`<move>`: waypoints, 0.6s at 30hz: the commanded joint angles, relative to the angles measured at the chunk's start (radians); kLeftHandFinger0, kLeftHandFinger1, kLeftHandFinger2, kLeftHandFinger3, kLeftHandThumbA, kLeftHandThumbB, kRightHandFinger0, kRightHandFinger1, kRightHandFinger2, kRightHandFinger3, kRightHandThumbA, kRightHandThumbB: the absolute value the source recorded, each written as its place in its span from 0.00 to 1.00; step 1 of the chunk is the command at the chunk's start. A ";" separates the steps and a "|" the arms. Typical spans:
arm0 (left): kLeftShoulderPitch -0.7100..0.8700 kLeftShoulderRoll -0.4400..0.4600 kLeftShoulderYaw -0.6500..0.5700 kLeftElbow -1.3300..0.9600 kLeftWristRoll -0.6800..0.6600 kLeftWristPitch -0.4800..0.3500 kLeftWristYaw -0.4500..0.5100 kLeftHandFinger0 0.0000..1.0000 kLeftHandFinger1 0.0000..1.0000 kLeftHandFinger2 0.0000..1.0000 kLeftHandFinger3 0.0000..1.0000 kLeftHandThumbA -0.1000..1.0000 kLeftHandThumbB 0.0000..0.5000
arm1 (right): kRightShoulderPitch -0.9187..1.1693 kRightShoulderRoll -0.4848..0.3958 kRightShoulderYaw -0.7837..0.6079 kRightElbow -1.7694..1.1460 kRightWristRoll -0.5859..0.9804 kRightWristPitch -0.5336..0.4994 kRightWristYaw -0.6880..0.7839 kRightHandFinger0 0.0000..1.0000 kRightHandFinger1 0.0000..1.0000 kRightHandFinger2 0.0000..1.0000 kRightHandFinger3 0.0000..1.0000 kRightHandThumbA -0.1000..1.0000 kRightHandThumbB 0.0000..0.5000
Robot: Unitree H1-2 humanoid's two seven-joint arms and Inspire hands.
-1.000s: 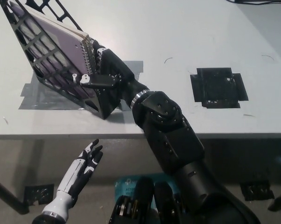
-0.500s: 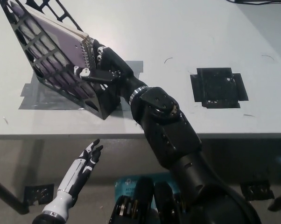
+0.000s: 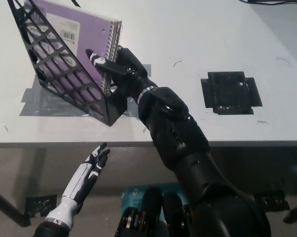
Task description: A shelf with a book inside it is placed on the center of the desk infront of the robot. The robot uses its right hand to grab the book, take it out and hand it to a person.
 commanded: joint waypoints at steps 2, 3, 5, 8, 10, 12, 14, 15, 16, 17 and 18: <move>-0.024 0.014 0.003 -0.001 0.000 -0.037 -0.006 1.00 1.00 1.00 1.00 0.96 0.51 | -0.056 0.044 -0.044 -0.037 0.091 0.038 0.032 0.00 0.21 0.68 0.74 0.00 0.31; -0.024 0.013 0.003 -0.001 -0.002 -0.036 -0.007 1.00 1.00 1.00 1.00 0.95 0.50 | -0.056 0.045 -0.048 -0.039 0.096 0.038 0.036 0.00 0.21 0.68 0.75 0.00 0.30; -0.025 0.011 0.004 0.000 -0.003 -0.036 -0.005 1.00 1.00 1.00 1.00 0.95 0.49 | -0.056 0.048 -0.059 -0.050 0.104 0.044 0.032 0.00 0.23 0.70 0.77 0.00 0.29; -0.024 0.012 0.001 -0.008 -0.001 -0.025 -0.008 1.00 1.00 1.00 1.00 0.94 0.48 | -0.045 0.060 -0.076 -0.112 0.134 0.070 0.032 0.00 0.28 0.75 0.90 0.00 0.30; -0.024 0.012 0.000 -0.008 -0.004 -0.023 -0.011 1.00 1.00 1.00 1.00 0.94 0.48 | -0.037 0.066 -0.078 -0.152 0.142 0.080 0.034 0.00 0.28 0.74 0.89 0.00 0.32; -0.027 0.016 -0.004 -0.006 0.002 -0.019 -0.015 1.00 1.00 1.00 1.00 0.96 0.50 | -0.027 0.080 -0.076 -0.245 0.151 0.093 0.021 0.00 0.23 0.67 0.77 0.00 0.34; -0.028 0.020 -0.008 0.001 0.012 -0.037 -0.012 1.00 1.00 1.00 1.00 0.96 0.48 | -0.020 0.091 -0.072 -0.326 0.154 0.115 -0.008 0.00 0.16 0.59 0.75 0.00 0.33; -0.028 0.022 -0.010 0.003 0.014 -0.045 -0.012 1.00 1.00 1.00 1.00 0.96 0.48 | -0.018 0.094 -0.065 -0.360 0.153 0.127 -0.024 0.00 0.14 0.56 0.78 0.00 0.33; -0.028 0.024 -0.011 0.004 0.016 -0.051 -0.012 1.00 1.00 1.00 1.00 0.97 0.50 | -0.020 0.095 -0.056 -0.409 0.164 0.133 -0.041 0.00 0.15 0.57 0.80 0.00 0.30; -0.027 0.026 -0.013 0.005 0.017 -0.055 -0.013 1.00 1.00 1.00 1.00 0.98 0.50 | -0.022 0.095 -0.049 -0.441 0.173 0.137 -0.051 0.00 0.16 0.60 0.82 0.00 0.29; -0.029 0.026 -0.013 0.001 0.018 -0.048 -0.013 1.00 1.00 1.00 1.00 0.97 0.49 | -0.029 0.095 -0.051 -0.474 0.186 0.137 -0.043 0.00 0.17 0.63 0.85 0.00 0.22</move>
